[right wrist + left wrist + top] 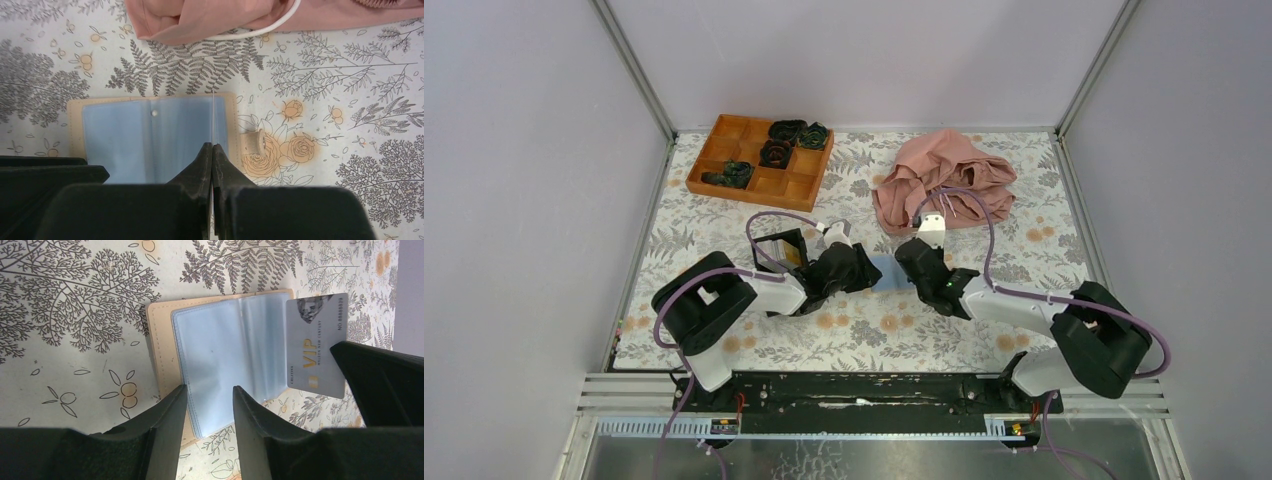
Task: Put the credit cards into the card holder
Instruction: Insert the credit card into the card holder.
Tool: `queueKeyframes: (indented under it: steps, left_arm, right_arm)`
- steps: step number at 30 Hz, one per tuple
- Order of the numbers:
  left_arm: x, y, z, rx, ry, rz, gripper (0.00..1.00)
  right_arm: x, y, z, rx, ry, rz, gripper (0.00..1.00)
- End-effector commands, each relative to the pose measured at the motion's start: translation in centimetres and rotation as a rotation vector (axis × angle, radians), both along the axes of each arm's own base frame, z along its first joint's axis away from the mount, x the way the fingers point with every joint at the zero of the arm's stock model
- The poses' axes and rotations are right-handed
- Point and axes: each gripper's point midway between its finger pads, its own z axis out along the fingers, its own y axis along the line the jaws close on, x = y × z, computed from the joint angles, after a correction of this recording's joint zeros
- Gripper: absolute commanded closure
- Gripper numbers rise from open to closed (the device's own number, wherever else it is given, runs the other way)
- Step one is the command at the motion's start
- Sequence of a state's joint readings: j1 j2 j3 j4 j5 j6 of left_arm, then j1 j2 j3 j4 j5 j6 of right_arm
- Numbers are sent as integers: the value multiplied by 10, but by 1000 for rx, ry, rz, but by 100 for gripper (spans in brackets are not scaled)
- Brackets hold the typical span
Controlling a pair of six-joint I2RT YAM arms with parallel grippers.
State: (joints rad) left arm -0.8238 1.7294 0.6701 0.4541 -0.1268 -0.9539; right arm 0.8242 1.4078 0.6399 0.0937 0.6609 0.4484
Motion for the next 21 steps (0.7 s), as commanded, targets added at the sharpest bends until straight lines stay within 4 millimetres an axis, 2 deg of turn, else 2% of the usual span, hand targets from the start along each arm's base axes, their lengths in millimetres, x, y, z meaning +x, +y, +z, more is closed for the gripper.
queueKeyframes:
  steps: [1,5,8,16,21]
  left_arm:
    - [-6,14,-15,55,22,0,53]
    - [-5,15,-17,57,25,2,54]
    - [-6,16,-21,62,30,2,53]
    - [-7,18,-25,80,41,4,54]
    - [-7,22,-29,103,50,14,54]
  right_arm:
    - [7,0,32,56,-74,-14,100]
    - [9,9,56,121,-117,29,100]
    - [8,21,63,168,-124,74,100]
    - [2,40,47,276,-103,163,100]
    - [5,41,38,412,-79,185,100]
